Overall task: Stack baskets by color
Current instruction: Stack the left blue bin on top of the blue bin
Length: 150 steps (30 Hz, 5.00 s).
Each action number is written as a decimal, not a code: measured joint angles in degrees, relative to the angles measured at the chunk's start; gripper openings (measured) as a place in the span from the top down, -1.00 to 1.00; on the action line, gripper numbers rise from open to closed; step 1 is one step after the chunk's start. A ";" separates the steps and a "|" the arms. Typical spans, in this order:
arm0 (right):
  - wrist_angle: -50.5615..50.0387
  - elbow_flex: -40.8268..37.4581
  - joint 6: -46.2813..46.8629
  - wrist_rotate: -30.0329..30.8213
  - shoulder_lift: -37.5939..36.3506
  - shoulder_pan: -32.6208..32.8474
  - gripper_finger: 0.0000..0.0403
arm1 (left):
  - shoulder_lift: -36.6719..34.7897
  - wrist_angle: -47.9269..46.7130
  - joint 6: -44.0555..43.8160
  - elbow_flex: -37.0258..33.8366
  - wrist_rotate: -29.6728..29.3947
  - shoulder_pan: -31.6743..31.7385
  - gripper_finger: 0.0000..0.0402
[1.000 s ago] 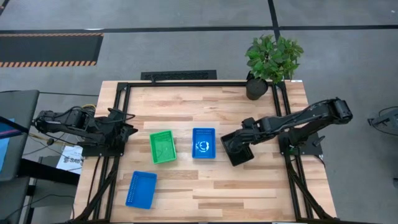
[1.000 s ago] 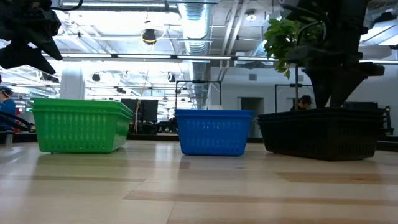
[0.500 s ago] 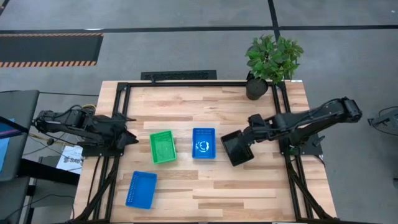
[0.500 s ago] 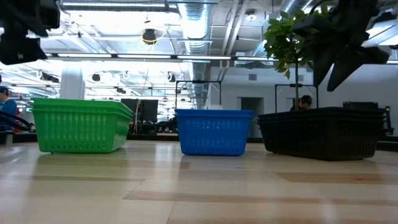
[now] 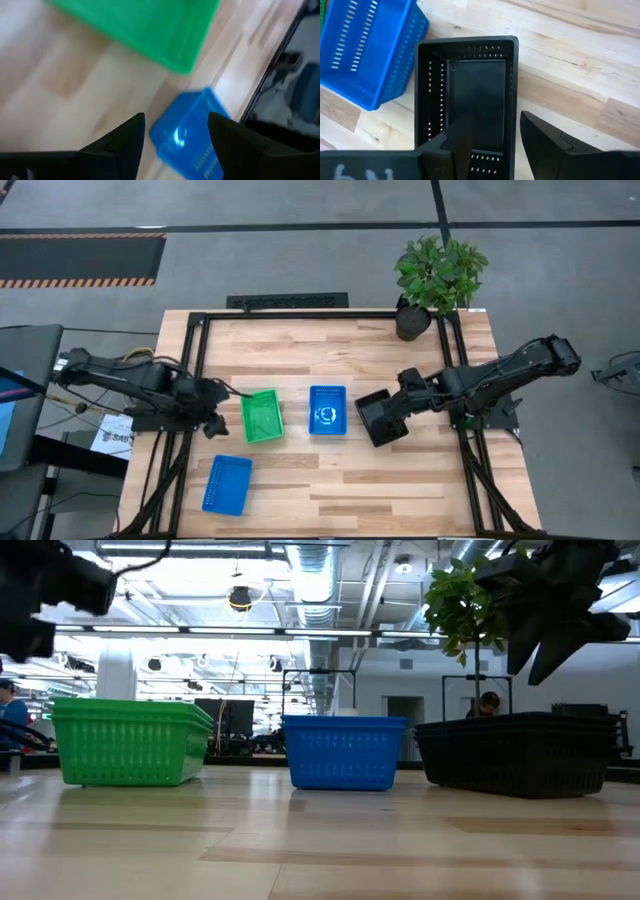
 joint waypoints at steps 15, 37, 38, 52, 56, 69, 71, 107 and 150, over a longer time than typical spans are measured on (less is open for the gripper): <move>0.09 0.00 -1.19 -0.04 0.00 0.02 0.10 | 5.23 -5.08 -22.59 0.00 2.49 -12.51 0.01; 2.19 0.00 -5.56 -0.12 0.00 0.00 0.10 | 15.10 3.47 -51.73 0.00 -10.36 -37.86 -0.29; 2.54 0.00 -6.03 -0.20 0.00 0.00 0.10 | 16.52 4.34 -51.80 0.00 -10.40 -37.92 -0.31; 7.71 0.15 -8.70 -1.67 -0.08 -0.02 0.10 | 34.08 18.64 -57.49 0.00 -9.02 -37.76 -0.16; 8.13 2.36 -10.63 -2.43 -0.46 -0.02 0.10 | 38.35 25.28 -57.77 0.00 -7.42 -37.76 0.20; 13.19 6.32 -13.11 -4.58 -0.46 0.44 0.10 | 43.53 36.75 -60.22 0.00 -14.30 -36.48 0.98; 14.02 6.32 -12.43 -5.09 -0.46 1.18 0.11 | 43.53 38.36 -61.24 0.00 -17.14 -36.11 0.99; 28.94 6.66 -22.37 16.35 8.34 12.94 0.19 | 43.51 17.90 -50.04 23.15 -44.78 -18.08 1.00; 42.21 12.68 -43.90 20.33 16.24 -10.55 0.16 | 42.28 20.45 4.42 30.47 -48.60 17.59 1.00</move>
